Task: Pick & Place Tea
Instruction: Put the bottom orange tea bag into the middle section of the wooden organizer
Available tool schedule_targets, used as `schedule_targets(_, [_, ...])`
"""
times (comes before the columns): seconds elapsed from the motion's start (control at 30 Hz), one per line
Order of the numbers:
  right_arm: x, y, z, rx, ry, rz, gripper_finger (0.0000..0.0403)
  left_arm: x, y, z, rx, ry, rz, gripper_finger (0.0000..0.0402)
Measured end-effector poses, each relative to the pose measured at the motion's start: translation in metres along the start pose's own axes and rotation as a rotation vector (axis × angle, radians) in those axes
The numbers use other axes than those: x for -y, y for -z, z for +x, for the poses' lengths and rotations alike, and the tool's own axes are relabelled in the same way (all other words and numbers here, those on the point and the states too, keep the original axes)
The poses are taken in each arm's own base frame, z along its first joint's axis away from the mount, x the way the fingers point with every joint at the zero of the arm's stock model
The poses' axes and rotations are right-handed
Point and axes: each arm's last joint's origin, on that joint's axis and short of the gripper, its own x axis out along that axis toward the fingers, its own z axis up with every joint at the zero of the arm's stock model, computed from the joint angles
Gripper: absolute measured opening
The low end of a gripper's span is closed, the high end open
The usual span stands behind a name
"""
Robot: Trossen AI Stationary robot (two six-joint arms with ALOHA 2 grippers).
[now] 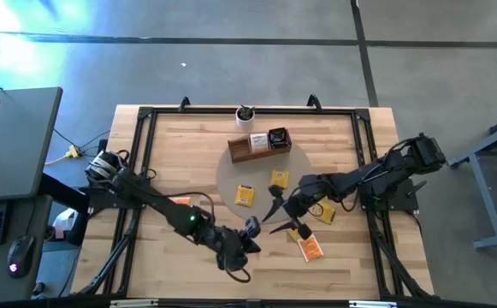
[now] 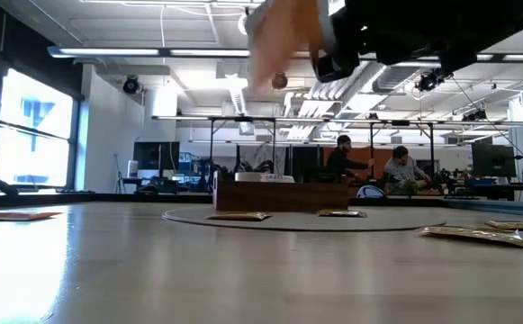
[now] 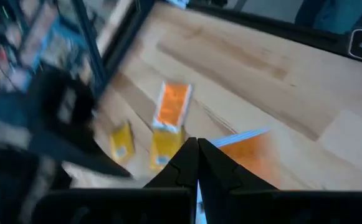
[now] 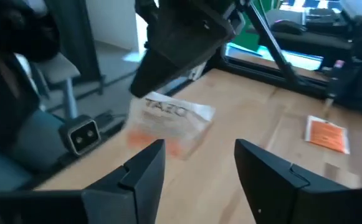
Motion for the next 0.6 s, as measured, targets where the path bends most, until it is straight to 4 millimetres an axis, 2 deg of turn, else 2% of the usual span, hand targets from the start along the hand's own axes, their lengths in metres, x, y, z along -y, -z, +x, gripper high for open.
schedule_targets(0.13, [0.005,0.009,0.005,0.012,-0.060,0.044,0.0188,-0.001,-0.003,0.000,0.048,0.008,0.119,0.0000])
schedule_targets(0.37, [0.012,0.020,0.015,0.137,-0.197,0.069,0.0190,0.001,-0.004,0.000,0.102,0.062,0.158,0.0000])
schedule_targets(0.6, [0.024,0.030,0.032,0.131,-0.246,0.136,0.0190,-0.002,-0.009,-0.001,0.186,0.051,0.273,0.0000])
